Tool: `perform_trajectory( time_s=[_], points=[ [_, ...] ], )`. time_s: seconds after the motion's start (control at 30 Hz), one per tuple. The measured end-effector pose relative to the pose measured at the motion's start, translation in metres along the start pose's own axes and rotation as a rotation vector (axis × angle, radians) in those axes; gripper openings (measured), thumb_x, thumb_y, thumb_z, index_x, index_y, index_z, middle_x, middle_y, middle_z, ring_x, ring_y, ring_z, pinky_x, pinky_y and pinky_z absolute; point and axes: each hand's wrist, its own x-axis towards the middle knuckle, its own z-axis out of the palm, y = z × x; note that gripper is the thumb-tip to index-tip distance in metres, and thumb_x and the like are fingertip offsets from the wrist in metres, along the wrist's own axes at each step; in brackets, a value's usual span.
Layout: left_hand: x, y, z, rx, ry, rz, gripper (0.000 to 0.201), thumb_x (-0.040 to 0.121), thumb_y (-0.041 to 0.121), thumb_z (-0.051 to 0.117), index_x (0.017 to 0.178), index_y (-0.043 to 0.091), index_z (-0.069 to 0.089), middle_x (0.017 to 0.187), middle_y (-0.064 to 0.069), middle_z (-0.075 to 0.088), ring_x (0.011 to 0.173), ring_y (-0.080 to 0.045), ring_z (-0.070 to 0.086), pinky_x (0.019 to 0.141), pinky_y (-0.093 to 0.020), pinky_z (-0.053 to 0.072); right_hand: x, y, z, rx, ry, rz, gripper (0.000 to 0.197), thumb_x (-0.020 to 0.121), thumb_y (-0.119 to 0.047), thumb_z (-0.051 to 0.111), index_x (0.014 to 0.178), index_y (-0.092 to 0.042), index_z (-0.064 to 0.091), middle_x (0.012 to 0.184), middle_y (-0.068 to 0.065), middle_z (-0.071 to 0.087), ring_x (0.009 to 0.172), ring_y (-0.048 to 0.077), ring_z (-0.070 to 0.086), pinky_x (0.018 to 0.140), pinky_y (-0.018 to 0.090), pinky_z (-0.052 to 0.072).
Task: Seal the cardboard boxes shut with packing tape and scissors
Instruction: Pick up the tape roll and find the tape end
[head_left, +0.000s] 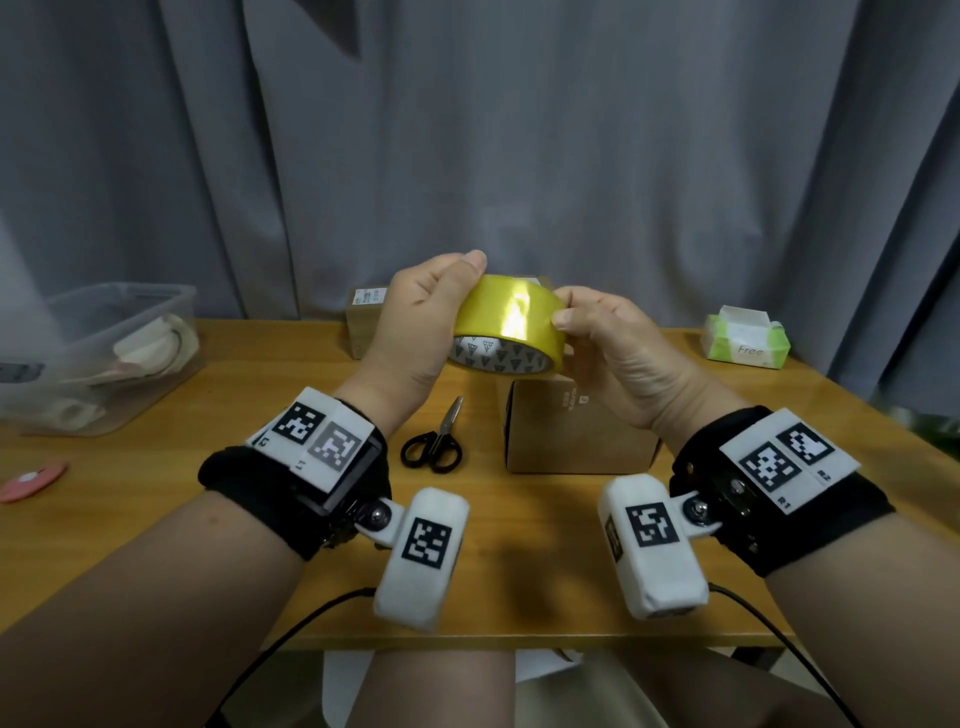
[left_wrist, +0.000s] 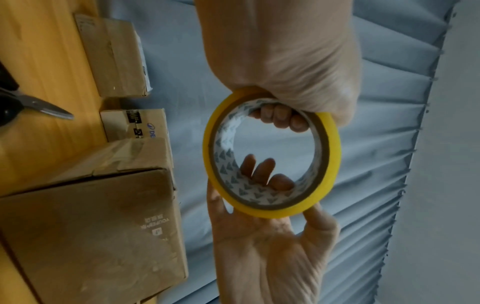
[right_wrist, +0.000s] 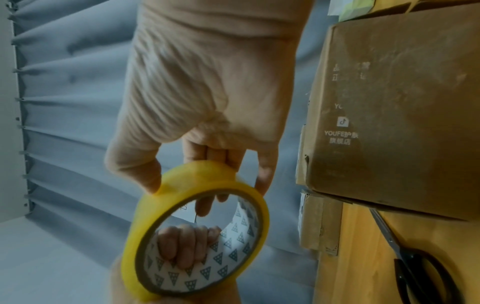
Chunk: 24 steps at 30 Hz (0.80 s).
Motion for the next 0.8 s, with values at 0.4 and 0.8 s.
perform_trajectory(
  time_s=[0.4, 0.8],
  points=[
    [0.0009, -0.0037, 0.0016, 0.306, -0.057, 0.231, 0.041, 0.094, 0.021, 0.045, 0.055, 0.02, 0.035, 0.053, 0.009, 0.031, 0.048, -0.004, 0.031, 0.049, -0.017, 0.027, 0.0056, -0.0025, -0.0023, -0.126, 0.013, 0.027, 0.019, 0.06, -0.029, 0.07, 0.071, -0.019, 0.06, 0.066, -0.006, 0.06, 0.065, 0.008, 0.059, 0.069, 0.034, 0.048],
    [-0.0044, 0.0017, -0.0043, 0.202, -0.299, 0.067, 0.03, 0.096, 0.032, 0.048, 0.075, 0.012, 0.056, 0.068, 0.005, 0.051, 0.065, -0.007, 0.049, 0.058, -0.018, 0.039, 0.0019, 0.0014, -0.0007, -0.065, 0.085, 0.024, 0.046, 0.065, -0.042, 0.083, 0.089, -0.007, 0.066, 0.087, 0.011, 0.068, 0.08, 0.022, 0.065, 0.072, 0.036, 0.054]
  ],
)
